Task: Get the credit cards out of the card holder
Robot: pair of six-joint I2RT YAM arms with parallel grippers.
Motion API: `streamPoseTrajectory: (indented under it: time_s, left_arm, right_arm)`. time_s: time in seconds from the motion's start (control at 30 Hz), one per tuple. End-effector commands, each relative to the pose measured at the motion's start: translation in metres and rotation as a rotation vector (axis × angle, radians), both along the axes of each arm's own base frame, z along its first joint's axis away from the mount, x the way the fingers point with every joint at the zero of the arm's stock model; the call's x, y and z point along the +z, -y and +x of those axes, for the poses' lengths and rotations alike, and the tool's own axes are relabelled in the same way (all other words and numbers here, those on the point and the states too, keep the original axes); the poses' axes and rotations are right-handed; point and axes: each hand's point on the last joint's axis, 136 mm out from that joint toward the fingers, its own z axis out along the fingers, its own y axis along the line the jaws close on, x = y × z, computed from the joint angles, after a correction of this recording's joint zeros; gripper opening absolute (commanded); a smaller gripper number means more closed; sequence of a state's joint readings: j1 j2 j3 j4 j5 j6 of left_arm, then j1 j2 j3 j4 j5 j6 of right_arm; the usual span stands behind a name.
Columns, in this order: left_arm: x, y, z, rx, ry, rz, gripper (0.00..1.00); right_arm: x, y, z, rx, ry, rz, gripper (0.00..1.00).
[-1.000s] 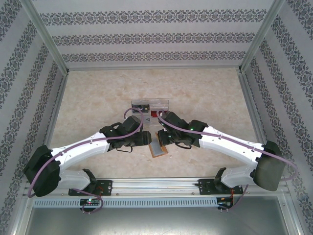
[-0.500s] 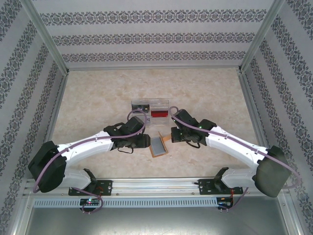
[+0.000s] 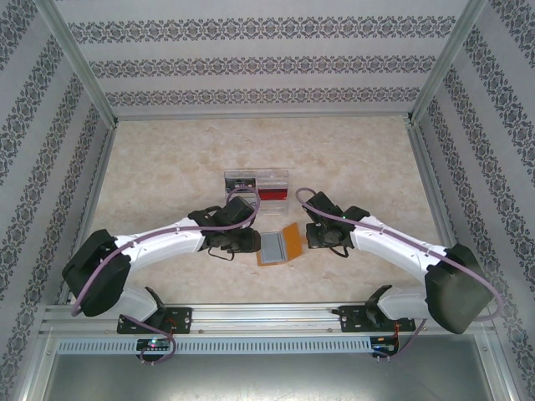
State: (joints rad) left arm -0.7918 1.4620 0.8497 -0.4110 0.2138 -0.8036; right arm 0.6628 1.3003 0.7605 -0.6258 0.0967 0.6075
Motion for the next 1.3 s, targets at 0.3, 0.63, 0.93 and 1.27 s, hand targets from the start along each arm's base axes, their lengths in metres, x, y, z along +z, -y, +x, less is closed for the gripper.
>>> streamPoseTrajectory:
  time_s: [0.3, 0.63, 0.93, 1.27]
  left_arm:
    - [0.011, 0.024, 0.012, -0.047, 0.027, -0.047, 0.27]
    - [-0.002, 0.033, 0.013, -0.055, -0.004, -0.041, 0.27]
    - [-0.010, 0.040, 0.010, -0.047, -0.038, -0.077, 0.27]
    - [-0.017, 0.047, 0.011, -0.049, -0.072, -0.085, 0.31]
  right_arm:
    - [0.026, -0.034, -0.004, 0.044, 0.017, 0.178, 0.49]
    - [0.023, -0.078, -0.001, 0.137, -0.030, 0.223, 0.60]
    - [0.008, -0.059, 0.000, 0.075, -0.049, 0.151, 0.13]
    - [-0.005, -0.048, -0.007, 0.046, -0.067, 0.138, 0.00]
